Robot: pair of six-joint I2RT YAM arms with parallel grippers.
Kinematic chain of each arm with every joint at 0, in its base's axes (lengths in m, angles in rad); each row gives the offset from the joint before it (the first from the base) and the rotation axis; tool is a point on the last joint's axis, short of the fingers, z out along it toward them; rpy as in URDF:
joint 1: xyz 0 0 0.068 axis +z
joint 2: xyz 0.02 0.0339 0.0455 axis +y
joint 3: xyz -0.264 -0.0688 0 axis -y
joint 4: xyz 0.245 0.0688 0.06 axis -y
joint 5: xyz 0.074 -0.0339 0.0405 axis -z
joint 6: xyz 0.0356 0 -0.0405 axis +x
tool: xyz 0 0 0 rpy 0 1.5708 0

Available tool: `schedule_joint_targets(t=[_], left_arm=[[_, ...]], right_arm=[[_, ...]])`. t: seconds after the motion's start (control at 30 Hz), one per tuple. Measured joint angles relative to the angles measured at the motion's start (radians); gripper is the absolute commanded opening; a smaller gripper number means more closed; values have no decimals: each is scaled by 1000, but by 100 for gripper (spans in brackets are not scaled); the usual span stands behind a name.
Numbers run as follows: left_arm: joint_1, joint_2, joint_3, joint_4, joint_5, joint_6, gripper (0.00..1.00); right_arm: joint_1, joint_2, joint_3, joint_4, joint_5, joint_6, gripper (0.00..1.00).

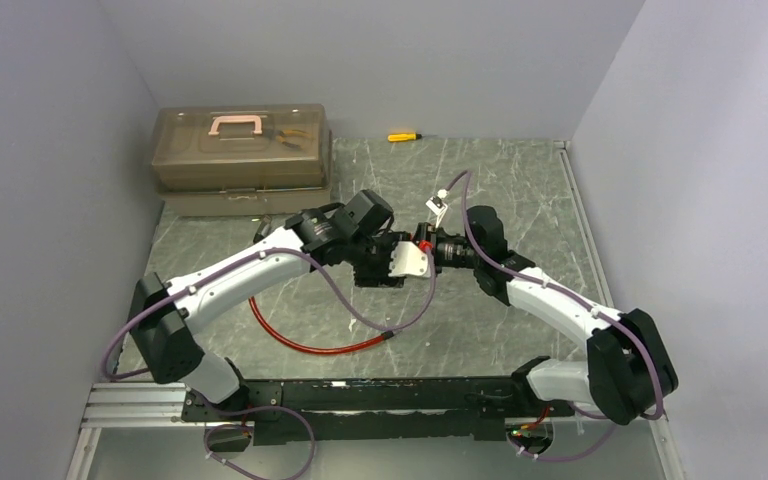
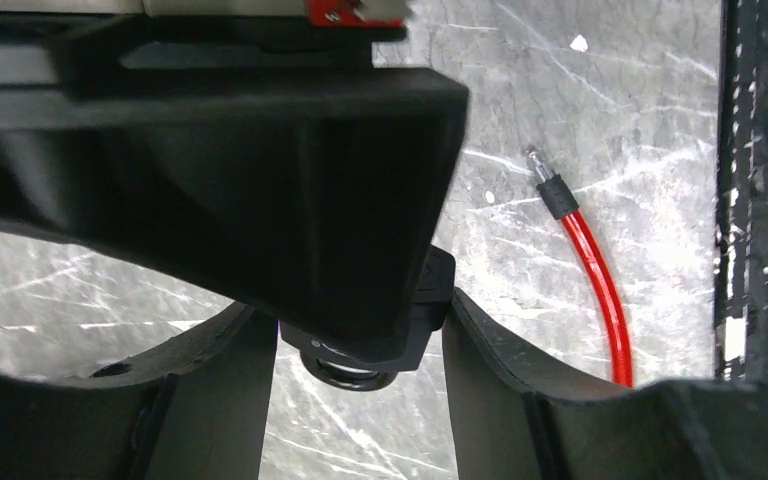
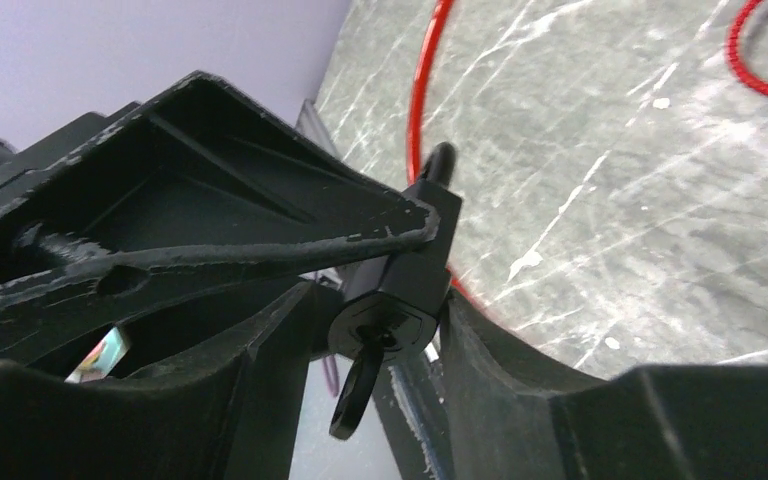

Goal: Unlock with the key

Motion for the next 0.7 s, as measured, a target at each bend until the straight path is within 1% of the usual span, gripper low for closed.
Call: schedule_joint_targets(t=[0.07,0.1,0.13,0.17,0.2,0.23,0.3,0.33,0.37,0.4,0.47,0.5,0.53,0.6,0.7], left_arm=[[2,34,35,-23,-10,-37,0],[2,50,56,-35,-14,-56,0],[3,65,69,-40,-21,-76,0],[3,70,72,-40,-22,-87,0],[4,71,72,-40,-23,-101,2],[5,71,71,-41,-21,-113,7],[7,71,68,-37,-19,-145,21],[10,69,63,-27,-14,-165,31],[14,66,54,-16,-3,-187,45],[22,61,44,-4,13,-211,51],[45,45,17,27,71,-270,73],[58,39,8,38,95,-292,96],[77,30,-3,51,138,-326,99],[140,-2,-27,62,230,-389,100],[229,-69,-79,89,344,-436,100]], right_arm=[[3,9,5,-7,14,-7,27],[2,13,5,-18,23,-1,15],[-5,17,9,-32,33,5,8],[-6,17,11,-47,45,11,3],[-7,17,13,-60,50,16,1],[-7,17,19,-79,51,19,0],[-5,16,41,-124,55,19,0],[-5,16,51,-150,58,14,0],[-5,15,60,-172,60,8,0],[-4,15,73,-208,61,0,0],[-4,15,100,-271,61,-14,0],[-4,15,111,-291,59,-20,0],[-4,15,126,-321,52,-49,0],[-4,15,146,-380,35,-101,0],[-4,18,169,-464,-5,-175,0]])
